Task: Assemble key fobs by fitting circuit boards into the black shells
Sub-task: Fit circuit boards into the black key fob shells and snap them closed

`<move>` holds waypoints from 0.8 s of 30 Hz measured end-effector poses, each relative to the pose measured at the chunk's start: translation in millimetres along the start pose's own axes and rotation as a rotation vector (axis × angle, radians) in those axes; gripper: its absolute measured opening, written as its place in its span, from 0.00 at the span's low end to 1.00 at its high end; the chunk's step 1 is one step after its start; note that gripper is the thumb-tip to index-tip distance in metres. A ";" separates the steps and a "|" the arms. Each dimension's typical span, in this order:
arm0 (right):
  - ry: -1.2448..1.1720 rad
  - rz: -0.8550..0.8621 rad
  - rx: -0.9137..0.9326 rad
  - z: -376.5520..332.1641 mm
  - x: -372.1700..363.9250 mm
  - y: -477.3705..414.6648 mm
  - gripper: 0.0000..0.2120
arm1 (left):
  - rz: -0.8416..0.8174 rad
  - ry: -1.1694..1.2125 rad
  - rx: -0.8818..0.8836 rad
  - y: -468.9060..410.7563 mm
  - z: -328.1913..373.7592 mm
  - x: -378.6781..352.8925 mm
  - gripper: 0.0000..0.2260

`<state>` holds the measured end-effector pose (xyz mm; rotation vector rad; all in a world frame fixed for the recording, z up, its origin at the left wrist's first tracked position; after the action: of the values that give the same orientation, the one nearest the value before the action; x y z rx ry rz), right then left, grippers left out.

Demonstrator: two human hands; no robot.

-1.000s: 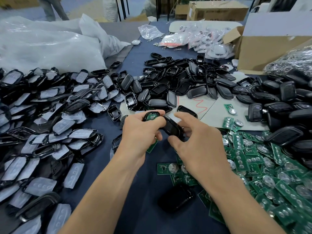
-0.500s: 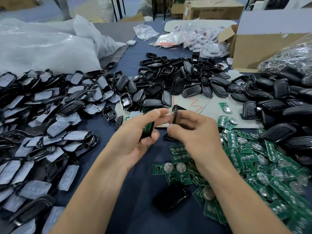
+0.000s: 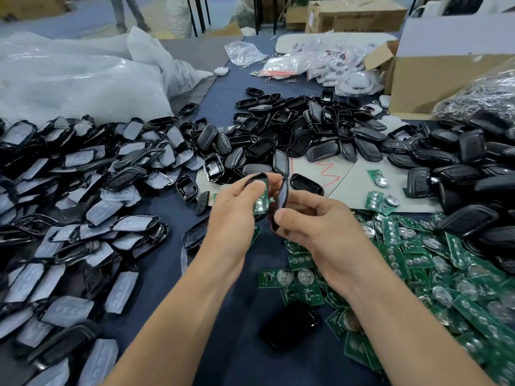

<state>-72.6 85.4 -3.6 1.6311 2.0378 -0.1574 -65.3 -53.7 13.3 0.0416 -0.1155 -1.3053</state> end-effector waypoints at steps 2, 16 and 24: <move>0.054 0.002 0.042 -2.6 -3.1 2.9 0.13 | 0.015 -0.044 -0.038 3.0 3.0 -4.2 0.14; -0.123 0.122 0.062 -9.9 14.4 -2.9 0.08 | 0.072 0.413 0.233 -0.5 -17.5 -1.2 0.16; -0.180 0.176 0.046 -9.6 24.8 -5.5 0.08 | -0.036 0.357 0.261 -5.0 -13.6 1.3 0.06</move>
<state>-84.3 109.4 -8.0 1.7483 1.7597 -0.2791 -68.2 -56.8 -0.7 0.4981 0.0211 -1.2923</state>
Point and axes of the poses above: each hand's wrist, its own y-axis away from the middle knuckle, its own x-axis out of the back of the hand, z = x × y, the point moved 8 cm from there along -y, towards the middle knuckle, and after that the axes turned 8 degrees about -y, right-handed, at the moved point
